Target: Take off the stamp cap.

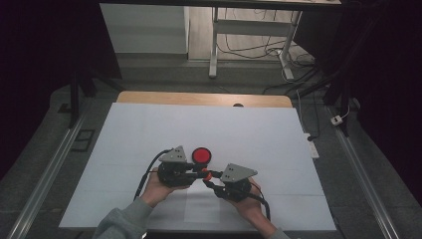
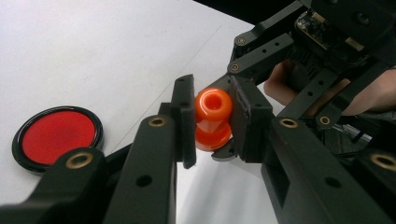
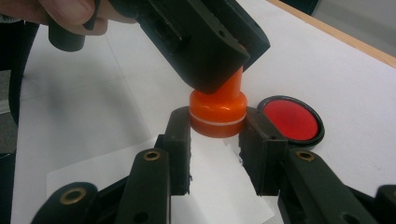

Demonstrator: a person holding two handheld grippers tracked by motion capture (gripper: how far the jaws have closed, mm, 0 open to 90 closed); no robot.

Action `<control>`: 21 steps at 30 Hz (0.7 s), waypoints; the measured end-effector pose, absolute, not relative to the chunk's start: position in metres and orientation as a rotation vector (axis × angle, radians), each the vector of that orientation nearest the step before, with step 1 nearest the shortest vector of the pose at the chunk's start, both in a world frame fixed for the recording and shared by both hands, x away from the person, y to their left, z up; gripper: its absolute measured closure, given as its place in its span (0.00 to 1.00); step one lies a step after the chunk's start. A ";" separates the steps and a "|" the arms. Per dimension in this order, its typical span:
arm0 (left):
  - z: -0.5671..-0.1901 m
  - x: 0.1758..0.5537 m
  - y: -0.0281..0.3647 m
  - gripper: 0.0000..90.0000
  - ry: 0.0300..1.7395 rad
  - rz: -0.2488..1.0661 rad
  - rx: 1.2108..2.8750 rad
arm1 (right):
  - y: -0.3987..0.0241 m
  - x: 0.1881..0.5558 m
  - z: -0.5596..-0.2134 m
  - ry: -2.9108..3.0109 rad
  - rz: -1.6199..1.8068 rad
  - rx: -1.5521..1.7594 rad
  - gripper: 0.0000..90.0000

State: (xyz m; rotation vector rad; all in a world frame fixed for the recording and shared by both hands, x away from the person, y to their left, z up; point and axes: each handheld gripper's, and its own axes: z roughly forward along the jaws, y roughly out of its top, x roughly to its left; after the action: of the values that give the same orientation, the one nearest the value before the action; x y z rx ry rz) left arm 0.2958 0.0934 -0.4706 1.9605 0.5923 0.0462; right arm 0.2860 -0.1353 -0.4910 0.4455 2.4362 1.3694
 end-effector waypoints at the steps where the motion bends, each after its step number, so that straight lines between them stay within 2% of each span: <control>1: -0.471 0.296 0.093 0.80 0.592 0.040 1.962 | -0.135 0.286 -0.491 2.435 1.367 0.445 0.71; 21: -0.473 0.294 0.092 0.81 0.588 0.074 1.960 | -0.135 0.284 -0.493 2.419 1.354 0.448 0.72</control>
State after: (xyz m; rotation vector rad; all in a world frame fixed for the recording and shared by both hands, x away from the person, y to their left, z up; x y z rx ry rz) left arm 0.2938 0.0920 -0.4727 1.9599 0.5880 0.0743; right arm 0.2840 -0.1350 -0.4925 0.4481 2.4191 1.3537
